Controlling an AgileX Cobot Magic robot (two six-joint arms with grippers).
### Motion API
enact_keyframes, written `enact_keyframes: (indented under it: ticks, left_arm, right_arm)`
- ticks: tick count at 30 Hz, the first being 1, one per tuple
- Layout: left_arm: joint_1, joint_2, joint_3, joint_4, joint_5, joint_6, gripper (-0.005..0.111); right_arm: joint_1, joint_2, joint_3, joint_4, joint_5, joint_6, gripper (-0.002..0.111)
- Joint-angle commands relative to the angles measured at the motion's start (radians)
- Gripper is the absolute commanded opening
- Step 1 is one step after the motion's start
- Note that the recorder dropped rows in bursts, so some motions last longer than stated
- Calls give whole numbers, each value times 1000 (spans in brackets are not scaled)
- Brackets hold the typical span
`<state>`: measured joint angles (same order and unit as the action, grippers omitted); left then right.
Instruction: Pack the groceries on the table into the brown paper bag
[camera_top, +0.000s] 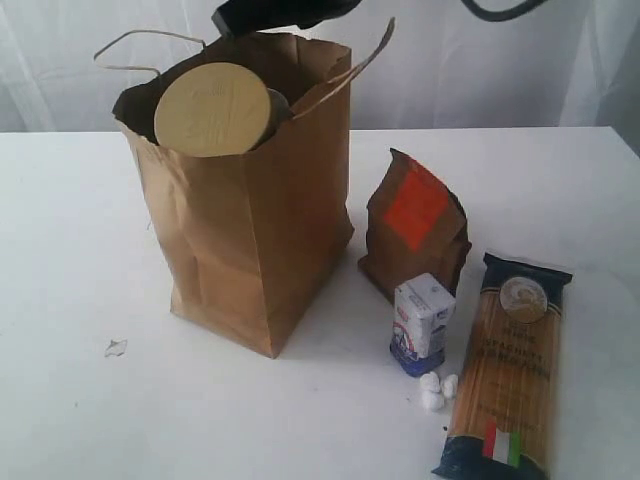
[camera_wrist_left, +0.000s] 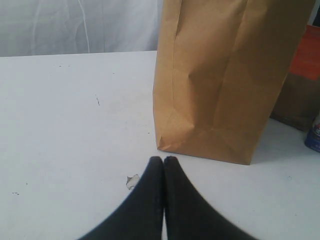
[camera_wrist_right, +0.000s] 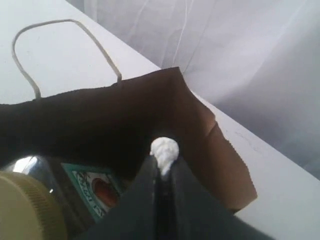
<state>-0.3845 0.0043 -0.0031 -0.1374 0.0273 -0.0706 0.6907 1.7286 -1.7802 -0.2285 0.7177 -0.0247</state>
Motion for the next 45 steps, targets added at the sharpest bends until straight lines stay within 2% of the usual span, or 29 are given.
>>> enact_keyframes:
  ticks: [1, 6, 9, 15, 20, 26, 33, 41, 45]
  left_arm:
    - [2, -4, 3, 1, 0, -2, 0]
    - [2, -4, 3, 1, 0, -2, 0]
    - [2, -4, 3, 1, 0, -2, 0]
    - [2, -4, 3, 1, 0, -2, 0]
    - [2, -4, 3, 1, 0, -2, 0]
    - [2, -4, 3, 1, 0, -2, 0]
    - [2, -4, 3, 1, 0, -2, 0]
    - [2, -4, 3, 1, 0, -2, 0]
    - [2, -4, 3, 1, 0, -2, 0]
  right_arm:
    - [-6, 37, -46, 2, 50, 4, 7]
    - [-6, 44, -46, -3, 51, 6, 38]
    - [-6, 38, -46, -5, 61, 6, 46]
    - [-6, -10, -46, -53, 119, 38, 46]
    - [-6, -95, -44, -90, 241, 38, 46]
    - [-6, -250, 49, -94, 269, 36, 46]
    - [-6, -463, 285, -94, 290, 38, 46]
    - [-6, -632, 664, -73, 296, 87, 45]
    - [-6, -652, 824, 40, 294, 80, 42]
